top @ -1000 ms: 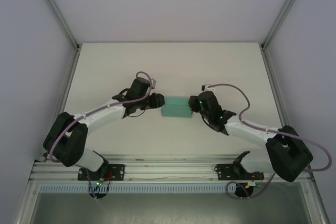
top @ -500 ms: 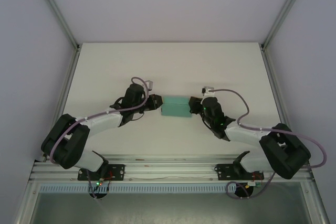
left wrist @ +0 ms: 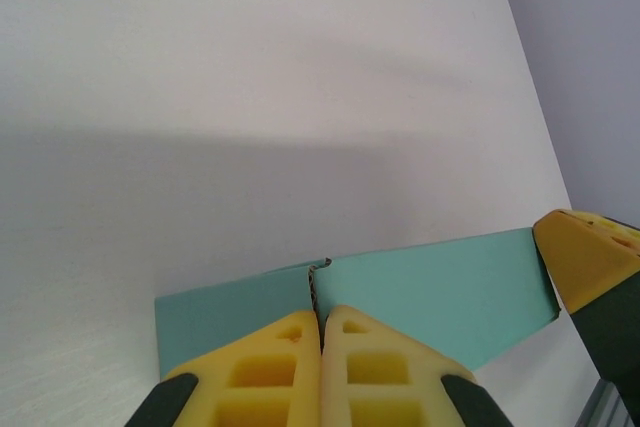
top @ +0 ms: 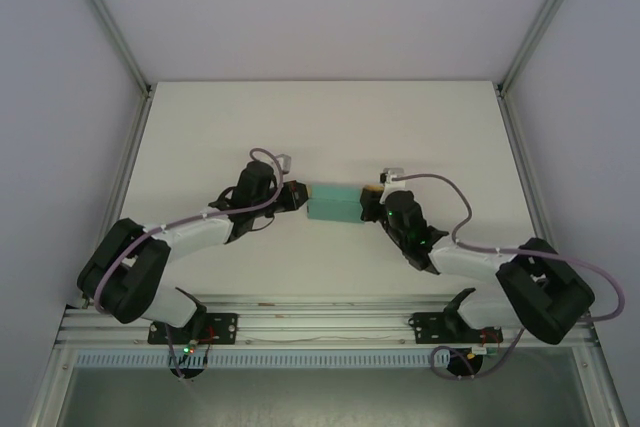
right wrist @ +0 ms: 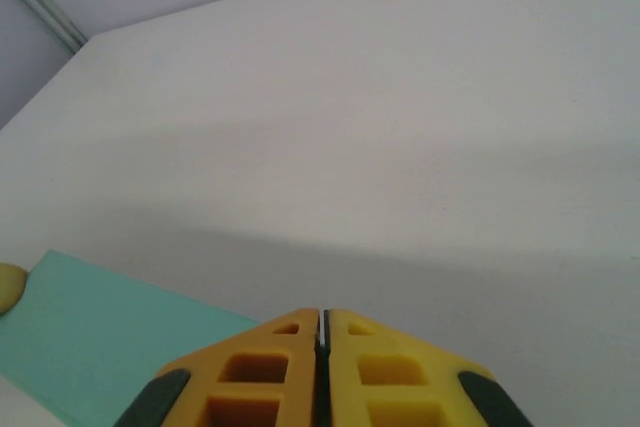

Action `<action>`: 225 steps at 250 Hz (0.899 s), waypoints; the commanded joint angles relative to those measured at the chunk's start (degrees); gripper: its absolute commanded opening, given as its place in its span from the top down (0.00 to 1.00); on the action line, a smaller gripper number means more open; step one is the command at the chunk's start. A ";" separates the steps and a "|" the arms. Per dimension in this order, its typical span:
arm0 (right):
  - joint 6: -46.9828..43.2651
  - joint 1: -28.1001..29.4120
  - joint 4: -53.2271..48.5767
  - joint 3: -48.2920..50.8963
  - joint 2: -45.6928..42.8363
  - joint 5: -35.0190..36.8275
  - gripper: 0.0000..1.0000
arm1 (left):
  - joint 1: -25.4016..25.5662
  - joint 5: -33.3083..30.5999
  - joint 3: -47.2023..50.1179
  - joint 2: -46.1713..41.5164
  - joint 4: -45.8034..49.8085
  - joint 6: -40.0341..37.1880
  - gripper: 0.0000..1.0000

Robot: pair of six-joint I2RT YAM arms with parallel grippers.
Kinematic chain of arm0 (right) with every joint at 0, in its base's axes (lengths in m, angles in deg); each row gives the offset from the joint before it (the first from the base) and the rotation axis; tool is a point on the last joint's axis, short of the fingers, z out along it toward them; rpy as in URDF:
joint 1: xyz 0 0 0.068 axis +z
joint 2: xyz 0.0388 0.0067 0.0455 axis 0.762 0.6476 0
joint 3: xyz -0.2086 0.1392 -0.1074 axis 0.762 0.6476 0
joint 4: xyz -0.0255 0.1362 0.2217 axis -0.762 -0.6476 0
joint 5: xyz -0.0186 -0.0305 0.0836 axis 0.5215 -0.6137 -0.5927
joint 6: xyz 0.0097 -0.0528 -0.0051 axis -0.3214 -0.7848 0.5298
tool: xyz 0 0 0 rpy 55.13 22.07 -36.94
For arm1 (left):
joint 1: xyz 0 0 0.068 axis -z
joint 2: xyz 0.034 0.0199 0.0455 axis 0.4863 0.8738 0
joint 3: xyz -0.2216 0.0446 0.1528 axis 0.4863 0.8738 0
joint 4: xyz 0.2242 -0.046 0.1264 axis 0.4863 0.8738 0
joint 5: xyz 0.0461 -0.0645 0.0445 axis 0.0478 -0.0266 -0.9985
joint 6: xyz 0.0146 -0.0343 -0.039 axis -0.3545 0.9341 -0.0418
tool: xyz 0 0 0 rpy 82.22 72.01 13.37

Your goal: Assemble paper box

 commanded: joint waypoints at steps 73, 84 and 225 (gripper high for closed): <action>2.77 1.98 -33.73 -12.41 -5.07 2.34 0.76 | 2.34 -8.44 -10.47 -0.94 25.32 -5.17 0.47; 2.60 1.89 -34.26 -13.34 -5.77 2.15 0.74 | 2.26 -9.47 -11.86 -1.45 26.82 -6.67 0.42; -25.84 -2.37 -45.60 -25.50 -6.21 -16.37 0.00 | 0.22 -25.17 -21.26 -11.77 38.69 -10.24 0.00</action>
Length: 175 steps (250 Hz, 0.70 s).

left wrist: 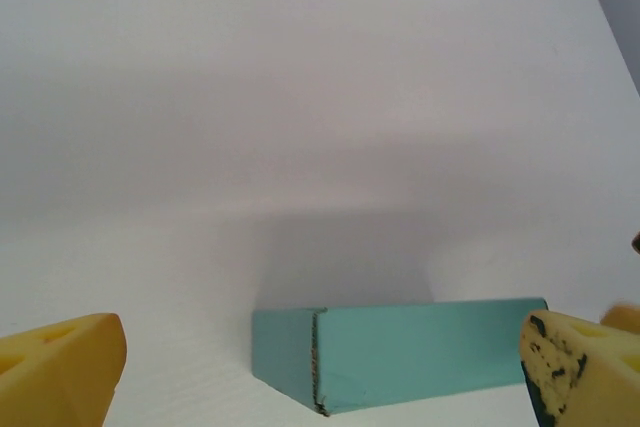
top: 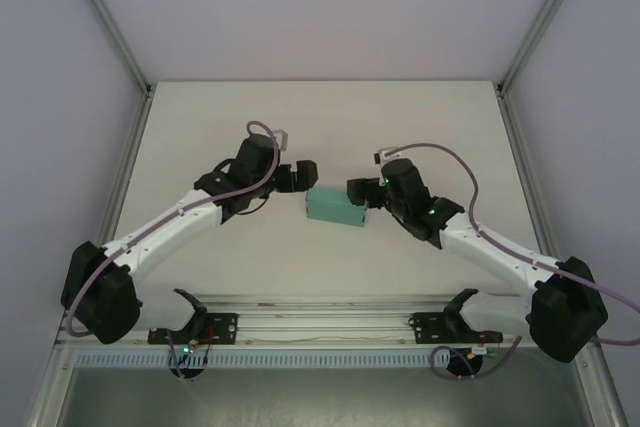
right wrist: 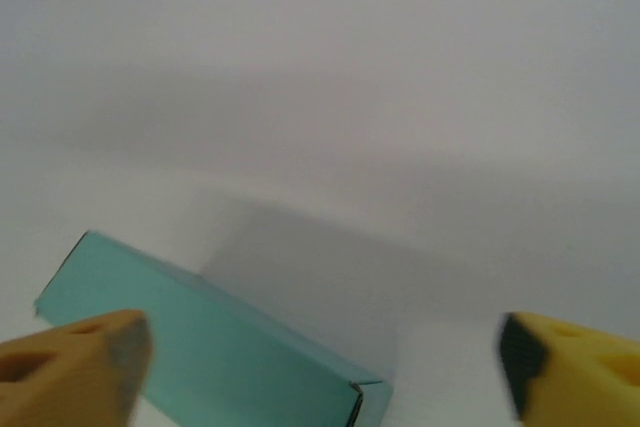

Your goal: Assemble paper box

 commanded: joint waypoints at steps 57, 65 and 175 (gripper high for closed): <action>-43.93 -0.05 -21.15 -13.16 7.41 -19.19 0.00 | -3.11 -13.07 3.07 -8.95 5.72 -1.10 0.00; -45.46 -0.01 -22.08 -14.51 8.95 -18.23 0.00 | -3.21 -13.46 3.78 -9.52 5.91 -1.09 0.00; -56.30 0.85 -34.04 -28.07 27.98 -10.40 0.04 | -3.78 -13.75 10.40 -12.02 4.94 -0.56 0.00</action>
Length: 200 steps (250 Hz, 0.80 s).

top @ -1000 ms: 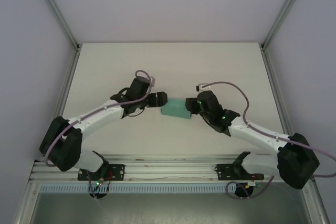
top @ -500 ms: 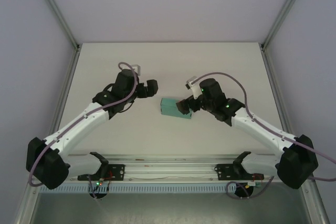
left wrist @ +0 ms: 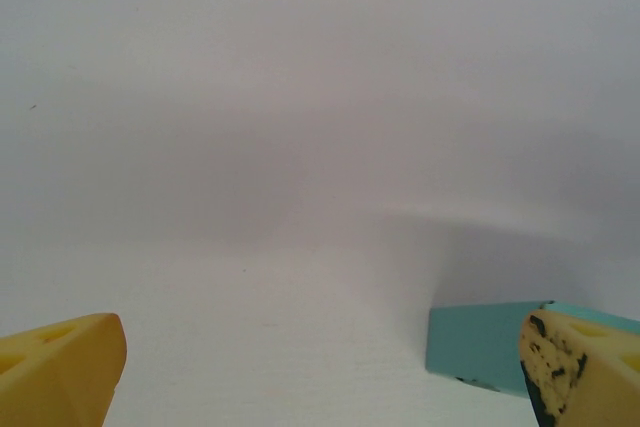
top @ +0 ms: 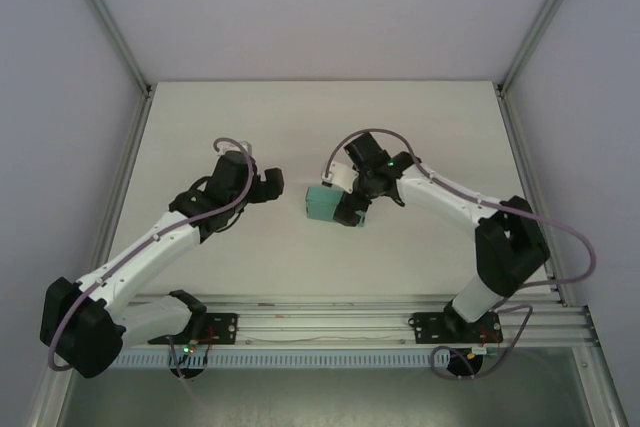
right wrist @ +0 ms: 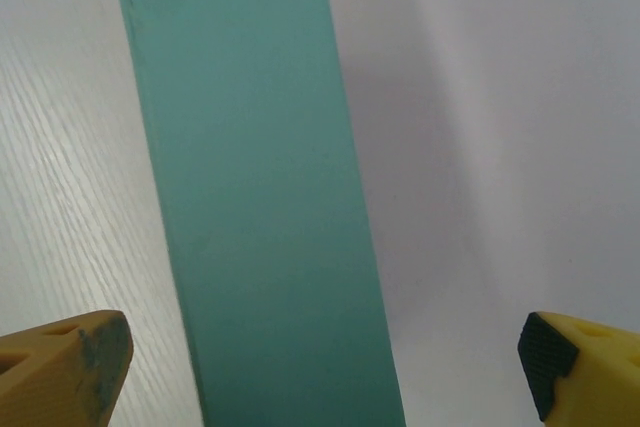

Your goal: Assemble paper box

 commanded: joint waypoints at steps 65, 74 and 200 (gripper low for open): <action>-4.47 1.82 -9.60 -6.38 7.35 8.29 0.19 | -0.82 -1.87 1.34 -2.48 0.36 -1.45 0.00; -4.44 2.13 -9.69 -6.59 7.88 9.67 0.22 | -0.84 -2.00 1.48 -2.38 0.20 -1.44 0.00; -10.06 6.29 10.45 1.27 4.09 31.47 0.46 | -0.84 -3.96 2.89 -4.02 0.17 -1.51 0.00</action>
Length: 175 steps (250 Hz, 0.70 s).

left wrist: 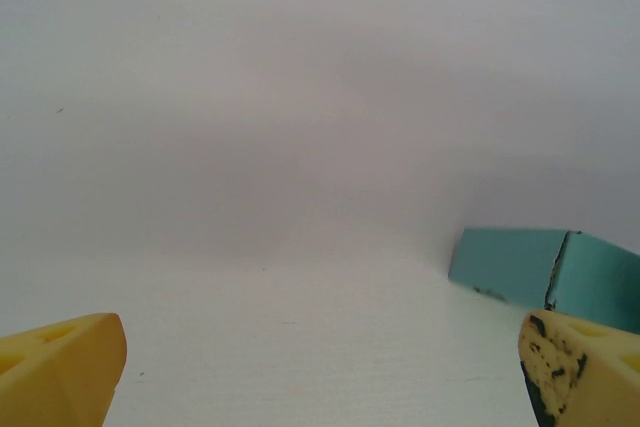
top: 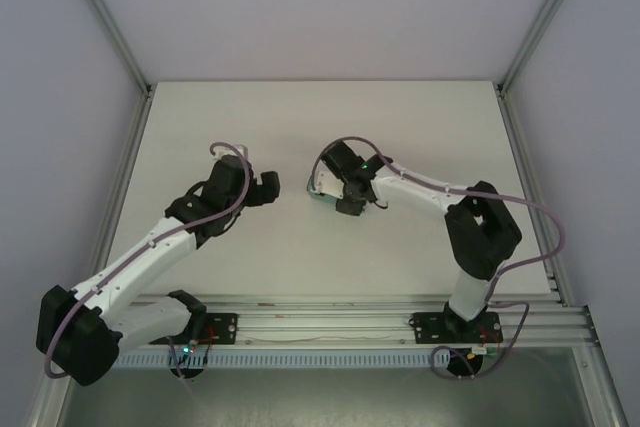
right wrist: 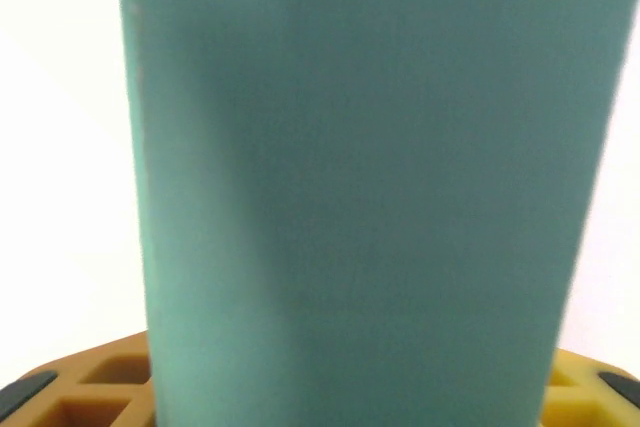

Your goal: Assemble paper box

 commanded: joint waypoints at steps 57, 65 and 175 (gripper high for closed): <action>-11.91 1.47 20.70 7.58 -1.68 20.13 0.46 | -0.68 -3.87 1.53 -1.85 0.33 -0.57 0.00; -13.34 1.52 22.98 8.32 -1.18 21.21 0.47 | -0.67 -4.24 1.53 -1.77 0.49 -0.56 0.00; -20.43 1.49 35.69 12.96 4.02 25.70 0.46 | -0.68 -5.06 2.21 -3.21 0.59 -0.22 0.00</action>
